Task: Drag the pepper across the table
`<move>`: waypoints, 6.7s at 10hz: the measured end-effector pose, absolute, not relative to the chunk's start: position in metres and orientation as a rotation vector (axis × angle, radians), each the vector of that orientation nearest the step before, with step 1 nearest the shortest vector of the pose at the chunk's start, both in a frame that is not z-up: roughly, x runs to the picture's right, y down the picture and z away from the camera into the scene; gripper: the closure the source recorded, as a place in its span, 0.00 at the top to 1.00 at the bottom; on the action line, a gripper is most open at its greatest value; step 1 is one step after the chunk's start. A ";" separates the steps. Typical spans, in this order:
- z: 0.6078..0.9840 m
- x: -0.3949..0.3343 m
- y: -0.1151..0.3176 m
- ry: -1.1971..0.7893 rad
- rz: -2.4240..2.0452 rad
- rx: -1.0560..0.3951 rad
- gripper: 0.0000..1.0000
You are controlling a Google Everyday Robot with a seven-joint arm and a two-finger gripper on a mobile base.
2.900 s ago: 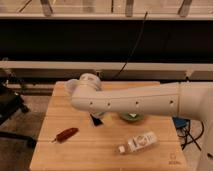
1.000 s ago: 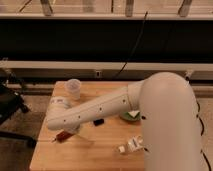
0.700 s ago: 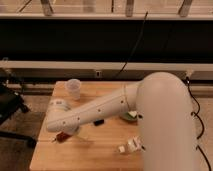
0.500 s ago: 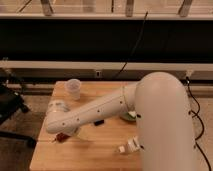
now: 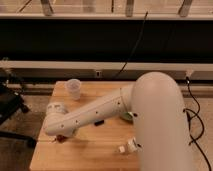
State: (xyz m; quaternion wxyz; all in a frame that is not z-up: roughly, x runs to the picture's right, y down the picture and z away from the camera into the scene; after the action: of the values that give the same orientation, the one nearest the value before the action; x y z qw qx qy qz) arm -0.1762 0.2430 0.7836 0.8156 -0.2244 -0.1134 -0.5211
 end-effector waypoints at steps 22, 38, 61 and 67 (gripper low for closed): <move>0.799 -0.203 0.249 -0.374 -1.310 -0.366 0.30; 0.808 -0.174 0.244 -0.438 -1.311 -0.314 0.16; 0.824 -0.090 0.229 -0.494 -1.221 -0.287 0.04; 0.827 -0.075 0.228 -0.508 -1.217 -0.290 0.04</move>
State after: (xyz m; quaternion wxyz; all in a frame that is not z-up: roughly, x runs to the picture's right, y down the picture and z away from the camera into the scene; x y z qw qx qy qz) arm -0.0751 0.2283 0.8268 0.7808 -0.1342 -0.2349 -0.5632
